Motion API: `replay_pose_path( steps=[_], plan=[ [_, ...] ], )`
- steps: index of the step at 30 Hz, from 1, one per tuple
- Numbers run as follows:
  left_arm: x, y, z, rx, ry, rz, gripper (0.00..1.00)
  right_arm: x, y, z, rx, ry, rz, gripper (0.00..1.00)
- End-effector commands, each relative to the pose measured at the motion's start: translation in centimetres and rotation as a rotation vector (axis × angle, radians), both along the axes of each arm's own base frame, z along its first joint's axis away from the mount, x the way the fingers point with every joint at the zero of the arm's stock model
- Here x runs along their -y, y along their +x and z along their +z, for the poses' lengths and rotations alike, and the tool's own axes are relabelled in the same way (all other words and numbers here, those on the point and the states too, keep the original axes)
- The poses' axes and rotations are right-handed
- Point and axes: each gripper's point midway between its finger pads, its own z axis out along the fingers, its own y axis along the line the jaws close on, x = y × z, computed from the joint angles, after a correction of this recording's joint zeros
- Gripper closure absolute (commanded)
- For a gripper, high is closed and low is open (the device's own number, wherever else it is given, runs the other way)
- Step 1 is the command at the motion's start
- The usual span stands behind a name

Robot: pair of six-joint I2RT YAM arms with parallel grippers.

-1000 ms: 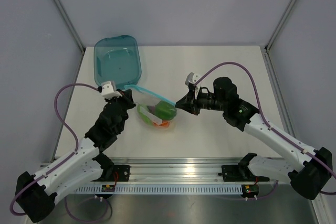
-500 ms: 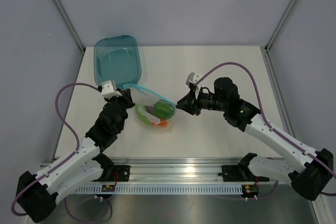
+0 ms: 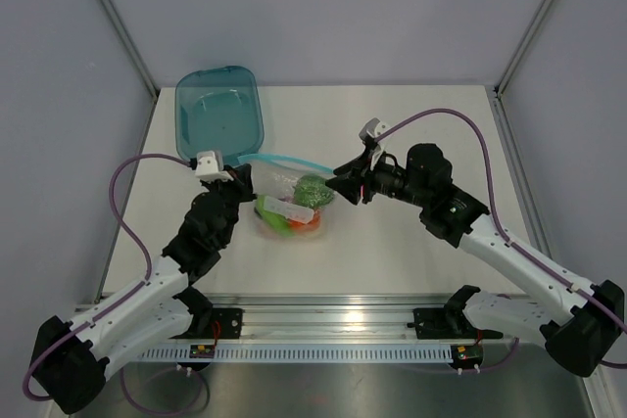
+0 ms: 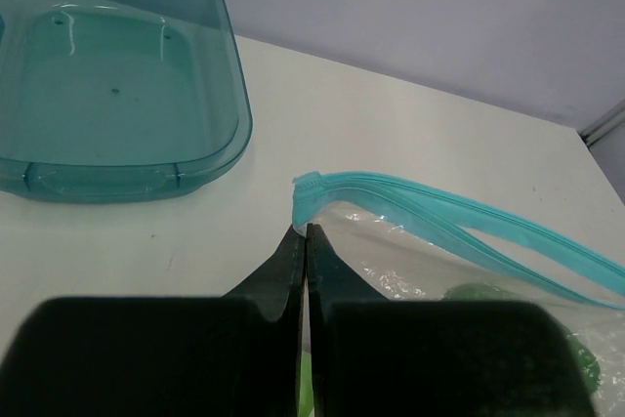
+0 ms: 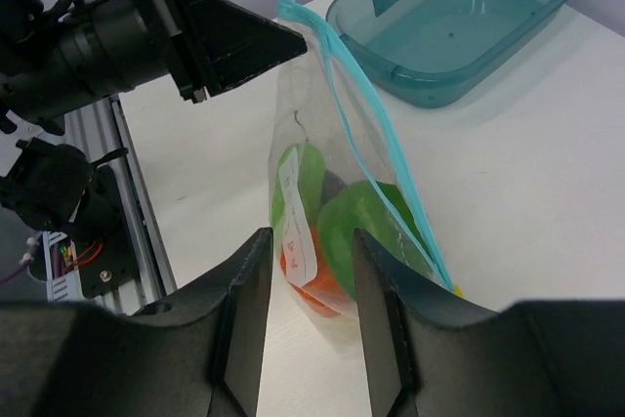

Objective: Open the zip-top bag and remove the fake food
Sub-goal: Unzip the zipper food storage bag at the center of the board, then open the zipper of the food storage bag at the center of the board.

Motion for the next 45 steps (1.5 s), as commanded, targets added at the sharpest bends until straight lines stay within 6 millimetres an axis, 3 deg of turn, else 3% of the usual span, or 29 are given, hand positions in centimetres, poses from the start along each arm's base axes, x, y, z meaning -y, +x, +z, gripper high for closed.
replay_pose_path(
  steps=[1,7,22,34,37,39,41,42,45],
  plan=[
    [1.2,-0.2,2.6,0.104,-0.035,-0.075,1.0,0.2,1.6,2.6,0.015,0.07,-0.098,0.55],
    [3.2,-1.6,4.6,0.223,-0.031,-0.225,1.0,-0.1,2.9,2.7,0.057,0.073,-0.126,0.53],
    [4.0,-2.4,5.1,0.271,0.0,-0.296,1.0,-2.5,6.5,-0.1,0.156,-0.103,-0.178,0.53],
    [3.9,-2.4,5.1,0.268,-0.003,-0.291,1.0,-3.9,5.8,-1.8,0.124,-0.146,-0.09,0.54],
    [3.9,-2.4,5.1,0.266,-0.005,-0.29,1.0,-4.0,5.8,-2.3,0.106,-0.163,-0.086,0.59],
    [3.9,-2.5,5.1,0.265,-0.008,-0.292,1.0,-4.2,5.9,-2.5,0.097,-0.166,-0.085,0.68],
    [3.9,-2.5,5.1,0.263,-0.01,-0.291,1.0,-4.1,5.8,-2.6,0.081,-0.168,-0.087,0.8],
    [3.9,-2.4,5.1,0.263,-0.01,-0.293,1.0,-4.1,5.8,-2.4,0.07,-0.161,-0.094,0.96],
    [4.0,-2.3,5.1,0.253,-0.012,-0.292,1.0,-3.3,5.9,-2.3,0.036,-0.17,-0.143,1.0]
  ],
)
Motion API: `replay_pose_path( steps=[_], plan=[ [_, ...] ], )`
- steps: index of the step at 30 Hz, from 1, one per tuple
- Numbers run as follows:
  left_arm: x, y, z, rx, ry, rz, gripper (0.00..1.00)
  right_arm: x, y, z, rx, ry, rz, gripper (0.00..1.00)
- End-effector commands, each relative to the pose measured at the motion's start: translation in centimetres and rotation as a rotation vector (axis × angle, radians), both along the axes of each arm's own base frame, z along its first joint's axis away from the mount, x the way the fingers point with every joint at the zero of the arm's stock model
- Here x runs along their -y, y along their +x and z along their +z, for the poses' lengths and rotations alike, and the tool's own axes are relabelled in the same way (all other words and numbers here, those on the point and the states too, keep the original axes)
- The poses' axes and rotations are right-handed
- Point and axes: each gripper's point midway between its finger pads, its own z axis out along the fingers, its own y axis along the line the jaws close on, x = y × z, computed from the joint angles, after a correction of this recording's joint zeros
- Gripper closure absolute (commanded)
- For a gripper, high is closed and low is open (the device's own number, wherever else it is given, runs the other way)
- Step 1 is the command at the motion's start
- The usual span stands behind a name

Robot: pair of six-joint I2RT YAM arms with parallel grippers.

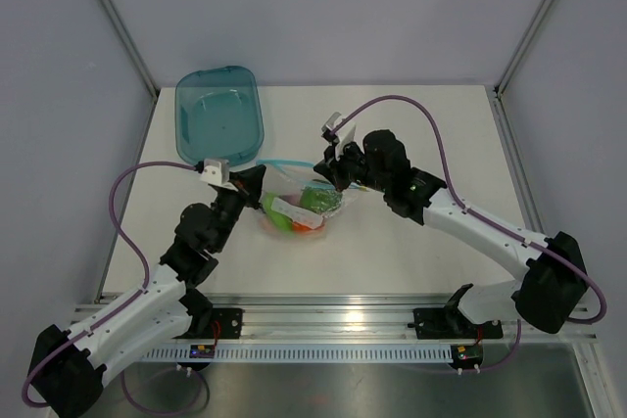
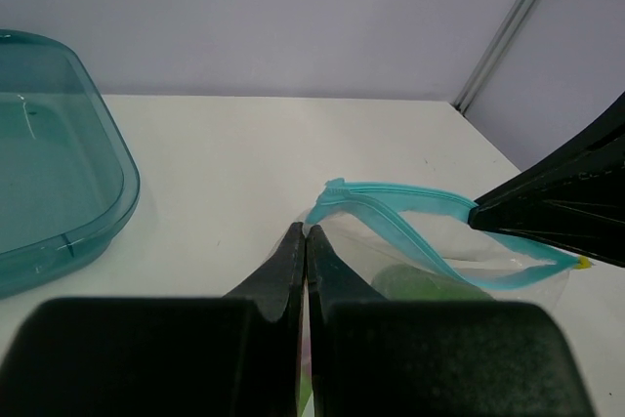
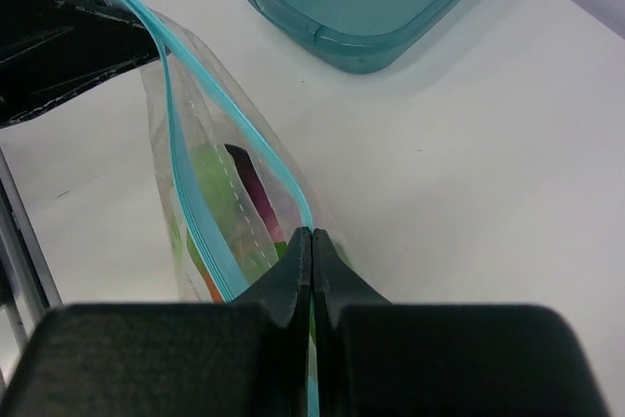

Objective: Open the zip-top bag and remove the fake food
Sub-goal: Open the zipper of the food storage bag at the center of the board.

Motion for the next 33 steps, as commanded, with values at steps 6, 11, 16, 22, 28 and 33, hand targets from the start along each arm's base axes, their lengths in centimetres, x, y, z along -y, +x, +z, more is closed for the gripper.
replay_pose_path(
  steps=[6,11,16,22,28,33],
  plan=[
    [0.1,0.1,2.3,0.031,-0.055,-0.003,0.89,2.6,0.2,3.7,0.034,0.074,-0.162,1.0],
    [-0.1,-0.1,2.5,0.007,-0.097,0.0,0.78,5.8,1.0,4.8,0.059,0.064,-0.321,1.0],
    [0.4,-0.7,3.1,0.004,-0.145,-0.037,0.55,9.6,2.5,5.9,0.088,0.014,-0.54,1.0],
    [0.1,-0.6,2.9,-0.003,-0.201,-0.02,0.29,13.5,3.9,7.5,0.136,-0.04,-0.765,1.0],
    [1.6,0.4,1.5,-0.083,-0.179,-0.046,0.27,11.3,3.2,5.3,0.04,-0.019,-0.669,1.0],
    [3.1,0.9,-1.0,-0.165,-0.199,-0.089,0.26,7.4,2.3,1.3,-0.137,-0.009,-0.534,1.0]
  ],
)
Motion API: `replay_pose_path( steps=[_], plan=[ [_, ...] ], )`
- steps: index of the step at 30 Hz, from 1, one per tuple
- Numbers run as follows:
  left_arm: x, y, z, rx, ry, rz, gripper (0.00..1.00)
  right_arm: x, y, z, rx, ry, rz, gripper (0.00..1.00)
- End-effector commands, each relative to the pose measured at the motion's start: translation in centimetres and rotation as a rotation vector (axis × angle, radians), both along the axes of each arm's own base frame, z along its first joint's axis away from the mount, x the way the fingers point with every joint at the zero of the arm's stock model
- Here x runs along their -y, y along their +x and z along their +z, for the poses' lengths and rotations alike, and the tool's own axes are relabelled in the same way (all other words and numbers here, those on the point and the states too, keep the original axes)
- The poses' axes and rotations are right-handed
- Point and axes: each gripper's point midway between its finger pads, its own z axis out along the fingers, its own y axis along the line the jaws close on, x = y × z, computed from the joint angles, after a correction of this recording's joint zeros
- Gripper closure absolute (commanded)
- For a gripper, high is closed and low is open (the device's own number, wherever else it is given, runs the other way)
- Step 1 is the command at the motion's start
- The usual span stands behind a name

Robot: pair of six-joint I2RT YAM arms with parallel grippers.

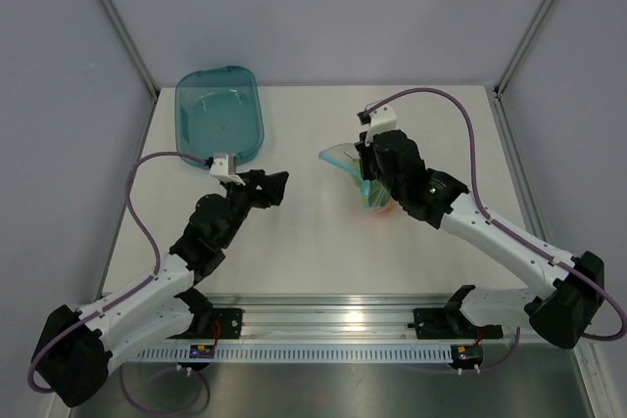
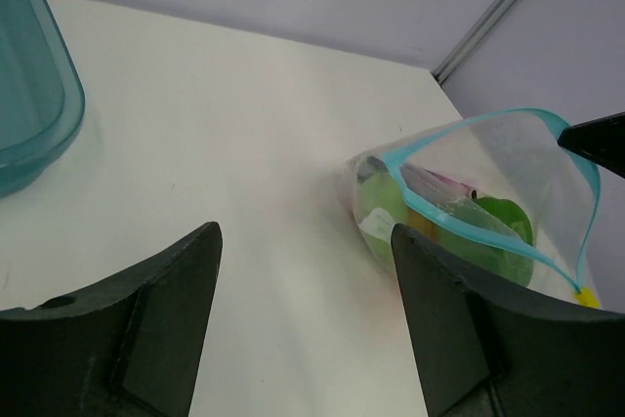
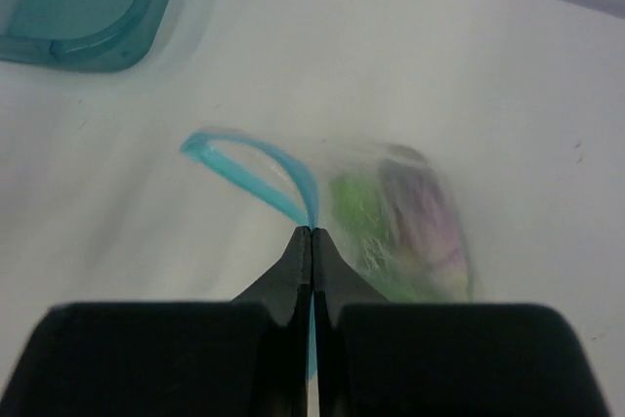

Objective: Open the zip-top bag and remove the fake food
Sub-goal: Open the zipper of the food storage bag at the center of the board.

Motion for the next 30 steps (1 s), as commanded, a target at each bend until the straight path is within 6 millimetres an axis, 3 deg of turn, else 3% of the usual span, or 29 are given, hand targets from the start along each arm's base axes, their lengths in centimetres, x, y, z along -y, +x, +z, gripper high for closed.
replay_pose_path(
  steps=[1,4,5,9,12,17,18,20,21,22,29,30],
  plan=[
    [1.6,0.5,0.8,-0.016,-0.085,-0.045,0.26,-3.2,-0.7,-1.5,-0.109,0.091,0.079,1.0],
    [2.6,0.7,-1.3,-0.093,-0.134,-0.065,0.26,-3.4,-0.6,-4.0,-0.156,0.083,0.056,1.0],
    [2.9,0.9,-2.8,-0.139,-0.136,-0.065,0.26,-3.7,-0.7,-3.6,-0.145,0.104,0.069,1.0],
    [4.4,0.8,-4.4,-0.205,-0.22,-0.11,0.26,-4.4,-1.3,-2.9,-0.134,0.189,0.102,1.0],
    [5.5,0.8,-3.9,-0.195,-0.296,-0.16,0.26,-4.2,-1.9,-2.5,-0.122,0.22,0.112,1.0],
    [7.6,0.6,-4.9,-0.261,-0.357,-0.246,0.26,-4.5,-2.9,-1.6,-0.119,0.272,0.148,1.0],
    [8.2,0.7,-4.0,-0.252,-0.38,-0.272,0.27,-4.6,-3.0,-1.7,-0.123,0.274,0.153,1.0],
    [9.4,0.6,-4.5,-0.278,-0.39,-0.323,0.27,-4.7,-3.1,-1.7,-0.128,0.278,0.157,1.0],
    [9.7,0.6,-3.4,-0.246,-0.429,-0.345,0.27,-4.8,-3.2,-1.7,-0.13,0.281,0.157,1.0],
    [9.9,0.5,-3.5,-0.245,-0.444,-0.354,0.25,-4.9,-3.3,-1.8,-0.132,0.284,0.16,1.0],
    [11.4,1.5,-4.0,-0.3,-0.543,-0.313,0.23,-6.1,-3.7,-2.1,-0.142,0.288,0.182,1.0],
    [11.6,1.6,-5.2,-0.355,-0.527,-0.285,0.24,-6.2,-3.8,-2.0,-0.14,0.289,0.186,1.0]
  ],
)
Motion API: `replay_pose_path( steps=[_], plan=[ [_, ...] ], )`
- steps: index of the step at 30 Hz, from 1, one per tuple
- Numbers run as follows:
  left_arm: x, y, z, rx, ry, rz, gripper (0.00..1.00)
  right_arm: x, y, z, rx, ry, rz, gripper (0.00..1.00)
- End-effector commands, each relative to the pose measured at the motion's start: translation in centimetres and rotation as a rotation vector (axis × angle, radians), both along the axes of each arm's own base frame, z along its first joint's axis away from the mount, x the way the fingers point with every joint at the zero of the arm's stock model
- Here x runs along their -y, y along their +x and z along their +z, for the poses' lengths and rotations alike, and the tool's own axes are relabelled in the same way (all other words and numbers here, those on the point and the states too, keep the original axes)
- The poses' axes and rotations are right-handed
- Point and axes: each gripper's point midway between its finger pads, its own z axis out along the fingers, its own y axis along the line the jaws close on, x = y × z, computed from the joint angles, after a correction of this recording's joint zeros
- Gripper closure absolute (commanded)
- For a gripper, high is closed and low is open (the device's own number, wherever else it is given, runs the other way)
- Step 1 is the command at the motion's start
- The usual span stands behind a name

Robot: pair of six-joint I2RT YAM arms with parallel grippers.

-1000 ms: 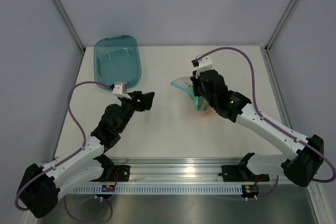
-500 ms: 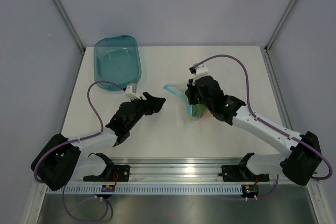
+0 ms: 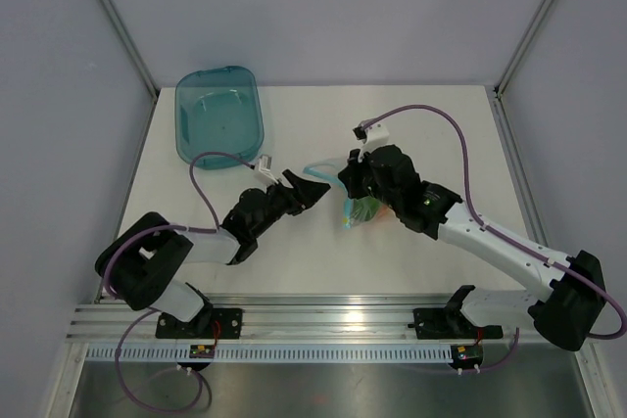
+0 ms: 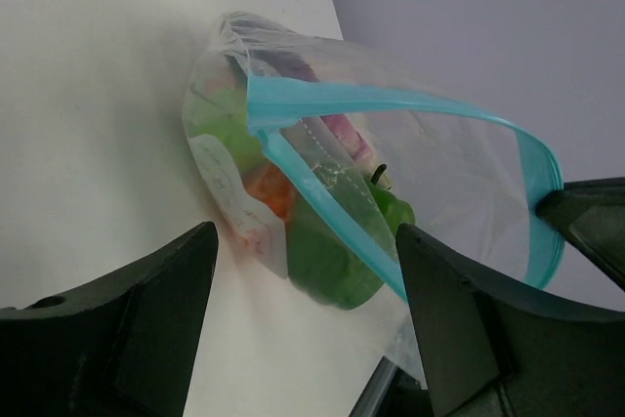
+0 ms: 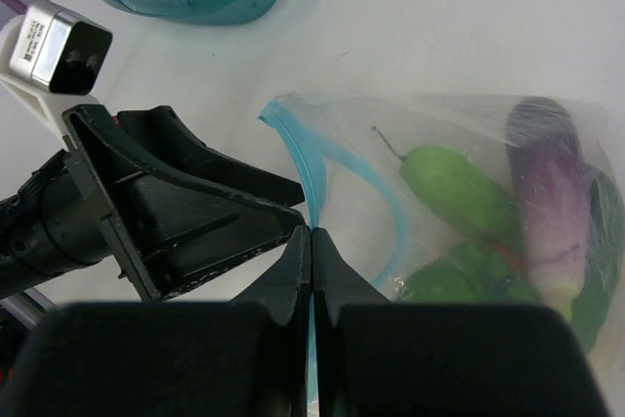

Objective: Open the zip-top bag and remove the fake food
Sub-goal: Open the zipper of the food storage bag at the center of the board.

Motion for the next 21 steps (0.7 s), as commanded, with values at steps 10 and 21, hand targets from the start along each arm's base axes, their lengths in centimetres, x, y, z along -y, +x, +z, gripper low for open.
replay_pose_path(
  steps=[10,21],
  plan=[
    [1.7,2.5,2.4,0.006,-0.048,0.139,0.34,-2.2,-0.5,1.8,0.034,0.082,0.047,1.0],
    [0.1,3.5,1.2,0.076,0.004,0.241,0.3,-2.0,-0.7,2.0,0.042,0.094,0.047,1.0]
  ],
)
